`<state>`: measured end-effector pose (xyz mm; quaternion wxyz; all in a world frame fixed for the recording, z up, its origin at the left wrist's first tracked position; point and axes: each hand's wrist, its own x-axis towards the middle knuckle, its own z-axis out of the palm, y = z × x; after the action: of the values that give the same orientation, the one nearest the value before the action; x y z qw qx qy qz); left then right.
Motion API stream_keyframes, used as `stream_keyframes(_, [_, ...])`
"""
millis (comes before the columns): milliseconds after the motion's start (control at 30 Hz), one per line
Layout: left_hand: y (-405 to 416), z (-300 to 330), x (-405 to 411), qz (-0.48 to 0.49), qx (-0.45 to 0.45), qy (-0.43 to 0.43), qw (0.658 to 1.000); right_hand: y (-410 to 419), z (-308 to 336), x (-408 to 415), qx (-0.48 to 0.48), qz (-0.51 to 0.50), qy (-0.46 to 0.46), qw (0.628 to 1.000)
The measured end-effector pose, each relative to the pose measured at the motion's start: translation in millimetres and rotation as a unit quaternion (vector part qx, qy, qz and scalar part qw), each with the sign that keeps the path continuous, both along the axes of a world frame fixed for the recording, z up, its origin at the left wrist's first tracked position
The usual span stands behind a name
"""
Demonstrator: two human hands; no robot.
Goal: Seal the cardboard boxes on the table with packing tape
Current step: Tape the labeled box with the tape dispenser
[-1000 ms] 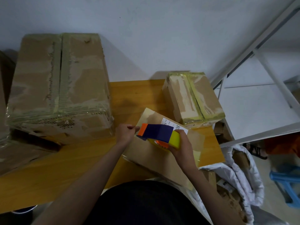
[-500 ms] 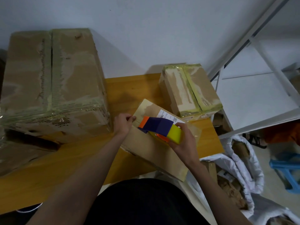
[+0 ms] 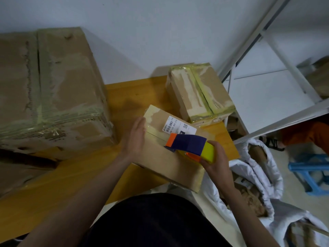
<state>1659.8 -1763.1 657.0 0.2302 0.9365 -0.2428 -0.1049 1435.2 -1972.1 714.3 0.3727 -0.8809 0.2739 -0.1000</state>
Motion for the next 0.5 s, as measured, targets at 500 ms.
stream_keyframes(500, [11, -27, -53, -0.214, 0.104, -0.076, 0.968, 12, -5, 9, 0.181, -0.120, -0.018, 0.976])
